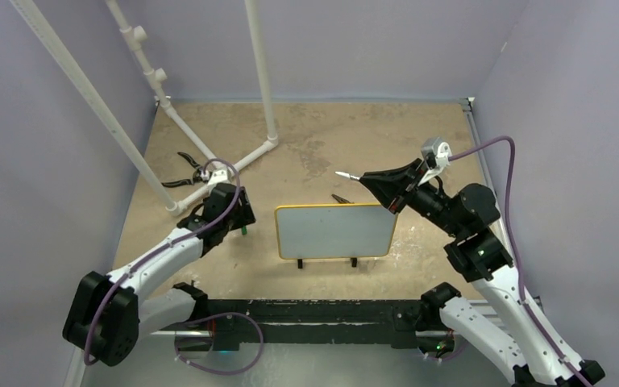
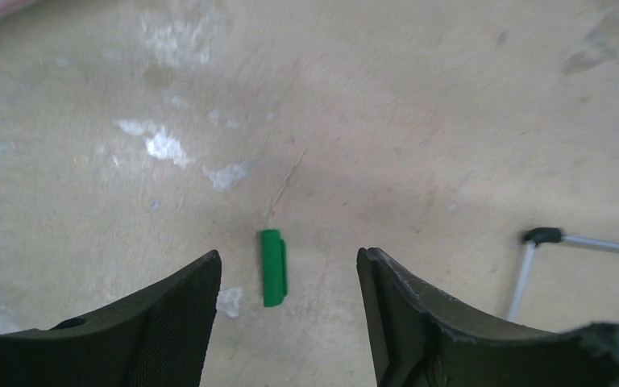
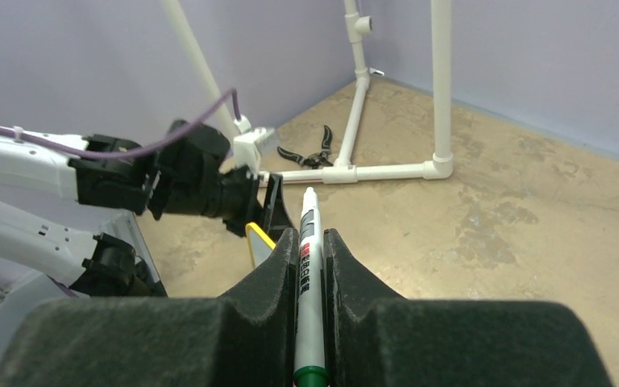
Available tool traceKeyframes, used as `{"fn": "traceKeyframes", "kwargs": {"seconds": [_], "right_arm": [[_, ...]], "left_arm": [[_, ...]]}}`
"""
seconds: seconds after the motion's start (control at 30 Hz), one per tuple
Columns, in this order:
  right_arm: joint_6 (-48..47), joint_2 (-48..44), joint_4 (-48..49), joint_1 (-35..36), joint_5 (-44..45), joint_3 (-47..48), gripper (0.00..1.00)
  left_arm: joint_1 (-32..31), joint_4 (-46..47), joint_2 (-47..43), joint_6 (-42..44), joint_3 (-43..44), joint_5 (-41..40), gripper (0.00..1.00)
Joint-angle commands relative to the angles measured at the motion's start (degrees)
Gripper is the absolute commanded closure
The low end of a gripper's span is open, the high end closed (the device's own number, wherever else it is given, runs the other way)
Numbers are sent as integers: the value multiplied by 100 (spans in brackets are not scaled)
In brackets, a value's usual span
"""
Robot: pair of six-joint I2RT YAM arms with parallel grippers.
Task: Write a sentence on the whiteboard
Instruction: Place the pen cap at the center of the board, then write a sentence on the whiteboard.
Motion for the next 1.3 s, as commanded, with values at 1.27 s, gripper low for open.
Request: {"fn": "traceKeyframes", "kwargs": {"seconds": [1.27], "right_arm": [[605, 1110, 2173, 4992, 5754, -841, 100]], "left_arm": [[276, -760, -1630, 2519, 1661, 5384, 31]]}}
